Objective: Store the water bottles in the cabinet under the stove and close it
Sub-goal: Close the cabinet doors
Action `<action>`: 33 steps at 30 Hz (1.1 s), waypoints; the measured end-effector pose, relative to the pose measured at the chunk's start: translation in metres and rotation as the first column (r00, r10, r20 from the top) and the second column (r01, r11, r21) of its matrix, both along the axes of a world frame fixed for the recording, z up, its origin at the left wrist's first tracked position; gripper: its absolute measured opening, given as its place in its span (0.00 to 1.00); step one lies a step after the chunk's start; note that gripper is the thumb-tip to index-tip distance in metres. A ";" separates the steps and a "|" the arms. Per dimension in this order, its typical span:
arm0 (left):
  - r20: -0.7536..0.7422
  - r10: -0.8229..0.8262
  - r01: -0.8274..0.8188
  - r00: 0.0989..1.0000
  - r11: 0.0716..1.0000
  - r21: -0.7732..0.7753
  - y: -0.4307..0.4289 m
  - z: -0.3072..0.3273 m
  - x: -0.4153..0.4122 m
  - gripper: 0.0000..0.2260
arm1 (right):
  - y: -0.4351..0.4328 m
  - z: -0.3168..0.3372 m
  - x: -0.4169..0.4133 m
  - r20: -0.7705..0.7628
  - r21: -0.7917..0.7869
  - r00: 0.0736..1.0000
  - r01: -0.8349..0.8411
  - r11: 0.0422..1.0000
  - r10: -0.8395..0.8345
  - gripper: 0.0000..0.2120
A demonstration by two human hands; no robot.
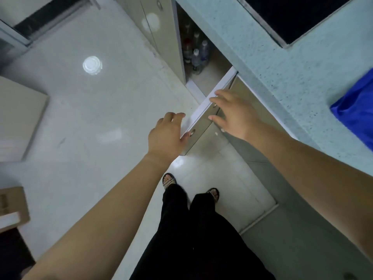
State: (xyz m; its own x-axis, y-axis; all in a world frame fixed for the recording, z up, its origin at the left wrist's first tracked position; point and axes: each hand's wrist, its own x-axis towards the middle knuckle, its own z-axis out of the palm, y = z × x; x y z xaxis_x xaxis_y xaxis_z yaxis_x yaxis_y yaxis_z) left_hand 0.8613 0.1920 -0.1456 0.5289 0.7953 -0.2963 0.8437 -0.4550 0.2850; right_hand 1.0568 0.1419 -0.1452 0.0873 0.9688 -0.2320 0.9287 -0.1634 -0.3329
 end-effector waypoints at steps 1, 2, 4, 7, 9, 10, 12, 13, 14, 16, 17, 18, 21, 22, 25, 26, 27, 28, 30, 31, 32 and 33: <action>-0.013 0.012 -0.012 1.000 1.000 -0.025 -0.001 -0.007 -0.001 0.22 | 0.004 -0.007 0.000 -0.001 0.002 1.000 -0.014 1.000 0.014 0.24; -0.023 0.019 -0.020 1.000 0.999 -0.049 -0.001 -0.013 -0.003 0.22 | 0.007 -0.013 0.000 -0.005 0.009 1.000 -0.020 1.000 0.020 0.23; -0.029 0.037 -0.040 0.999 0.996 -0.084 0.000 -0.021 -0.007 0.19 | 0.011 -0.022 0.000 -0.014 0.017 1.000 -0.012 1.000 0.012 0.21; 0.000 0.049 -0.049 0.999 0.993 -0.106 0.006 -0.026 -0.010 0.15 | 0.014 -0.029 -0.001 -0.034 0.026 0.999 0.032 0.999 -0.031 0.19; 0.014 0.043 -0.041 0.999 0.992 -0.116 0.013 -0.027 -0.010 0.14 | 0.016 -0.032 -0.003 -0.035 0.027 0.999 0.038 0.999 -0.037 0.20; 0.019 0.039 -0.036 0.999 0.992 -0.123 0.019 -0.027 -0.011 0.14 | 0.017 -0.033 -0.005 -0.031 0.025 0.999 0.033 0.999 -0.033 0.20; 0.027 0.026 -0.022 0.999 0.991 -0.132 0.031 -0.028 -0.015 0.14 | 0.021 -0.035 -0.010 -0.032 0.024 0.999 0.034 0.999 -0.033 0.21; 0.032 0.011 -0.007 0.999 0.991 -0.132 0.038 -0.028 -0.018 0.14 | 0.024 -0.036 -0.013 -0.037 0.024 0.998 0.046 0.999 -0.045 0.21; 0.035 -0.011 0.015 0.999 0.992 -0.126 0.048 -0.029 -0.020 0.14 | 0.030 -0.037 -0.016 -0.044 0.025 0.997 0.066 0.997 -0.065 0.21; 0.034 -0.045 0.048 0.998 0.993 -0.106 0.067 -0.030 -0.025 0.14 | 0.040 -0.038 -0.024 -0.064 0.030 0.993 0.100 0.995 -0.098 0.20; 0.030 -0.068 0.071 0.997 0.993 -0.097 0.080 -0.030 -0.027 0.14 | 0.046 -0.038 -0.029 -0.073 0.022 0.989 0.130 0.991 -0.128 0.20; 0.028 -0.095 0.097 0.995 0.991 -0.091 0.095 -0.030 -0.030 0.14 | 0.053 -0.039 -0.033 -0.075 0.014 0.984 0.164 0.986 -0.163 0.20; 0.059 -0.180 0.185 0.982 0.979 -0.087 0.142 -0.031 -0.034 0.14 | 0.077 -0.036 -0.046 -0.051 -0.016 0.964 0.260 0.965 -0.261 0.22; 0.067 -0.212 0.217 0.975 0.972 -0.085 0.158 -0.030 -0.033 0.14 | 0.085 -0.035 -0.049 -0.039 -0.037 0.954 0.297 0.954 -0.298 0.23; 0.073 -0.315 0.319 0.946 0.947 -0.047 0.205 -0.031 -0.029 0.14 | 0.111 -0.032 -0.059 0.017 -0.101 0.914 0.406 0.908 -0.406 0.25; 0.086 -0.342 0.345 0.936 0.938 -0.032 0.220 -0.032 -0.025 0.14 | 0.119 -0.030 -0.062 0.030 -0.114 0.897 0.441 0.890 -0.440 0.25; 0.099 -0.365 0.368 0.926 0.930 -0.016 0.235 -0.033 -0.021 0.14 | 0.126 -0.029 -0.064 0.038 -0.127 0.882 0.470 0.874 -0.469 0.26; 0.109 -0.388 0.390 0.915 0.921 0.002 0.250 -0.034 -0.016 0.14 | 0.134 -0.028 -0.066 0.044 -0.136 0.869 0.493 0.859 -0.492 0.26; 0.111 -0.427 0.425 0.897 0.904 0.039 0.277 -0.036 -0.003 0.13 | 0.150 -0.025 -0.065 0.049 -0.147 0.844 0.535 0.832 -0.534 0.27; 0.110 -0.438 0.435 0.892 0.899 0.052 0.290 -0.036 0.005 0.13 | 0.157 -0.024 -0.065 0.047 -0.151 0.831 0.554 0.818 -0.554 0.27; 0.113 -0.446 0.442 0.888 0.895 0.059 0.302 -0.036 0.014 0.12 | 0.164 -0.023 -0.064 0.042 -0.153 0.815 0.577 0.803 -0.578 0.28; 0.120 -0.452 0.448 0.884 0.892 0.063 0.313 -0.037 0.023 0.12 | 0.171 -0.024 -0.063 0.035 -0.151 0.798 0.600 0.786 -0.602 0.28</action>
State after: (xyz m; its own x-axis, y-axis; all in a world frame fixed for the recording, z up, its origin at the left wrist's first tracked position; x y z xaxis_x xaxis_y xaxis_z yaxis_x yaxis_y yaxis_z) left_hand 0.8845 0.5052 -0.1825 0.8636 0.4708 -0.1802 0.5035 -0.7877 0.3549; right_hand 0.9941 0.3127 -0.1688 0.6360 0.6756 -0.3729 0.6213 -0.7349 -0.2718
